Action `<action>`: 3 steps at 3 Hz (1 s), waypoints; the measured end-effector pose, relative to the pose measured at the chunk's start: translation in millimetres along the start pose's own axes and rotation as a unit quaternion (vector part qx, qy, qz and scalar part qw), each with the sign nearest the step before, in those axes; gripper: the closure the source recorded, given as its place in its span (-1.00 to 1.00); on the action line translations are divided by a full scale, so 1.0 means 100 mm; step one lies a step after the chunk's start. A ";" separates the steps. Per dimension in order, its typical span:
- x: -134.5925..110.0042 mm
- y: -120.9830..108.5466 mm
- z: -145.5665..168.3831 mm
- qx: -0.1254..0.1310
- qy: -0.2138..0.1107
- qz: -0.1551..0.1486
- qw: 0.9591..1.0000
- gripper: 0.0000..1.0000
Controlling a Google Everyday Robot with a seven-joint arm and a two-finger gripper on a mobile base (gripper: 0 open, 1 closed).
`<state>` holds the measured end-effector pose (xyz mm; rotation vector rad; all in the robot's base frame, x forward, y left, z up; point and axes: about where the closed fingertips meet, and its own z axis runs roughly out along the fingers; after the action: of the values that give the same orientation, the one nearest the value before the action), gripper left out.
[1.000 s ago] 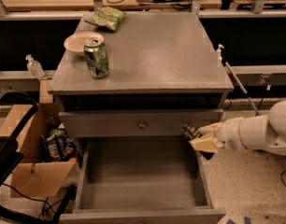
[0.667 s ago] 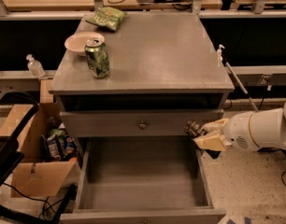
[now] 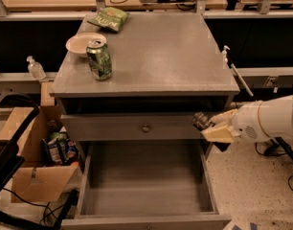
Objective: Pick rxbar chocolate from middle drawer and place on counter
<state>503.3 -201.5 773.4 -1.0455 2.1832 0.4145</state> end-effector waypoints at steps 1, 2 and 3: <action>-0.65 -0.45 -0.32 0.037 0.022 -0.006 0.999 1.00; -1.17 -0.80 -0.44 0.056 0.027 -0.011 0.998 1.00; -1.60 -1.14 -0.27 0.064 0.049 -0.028 0.996 1.00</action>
Offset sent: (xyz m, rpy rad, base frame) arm 0.1550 -0.0109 0.1737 -0.1363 -0.0813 -0.0912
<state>653.1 -196.8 903.8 -1.0748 2.2285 0.1986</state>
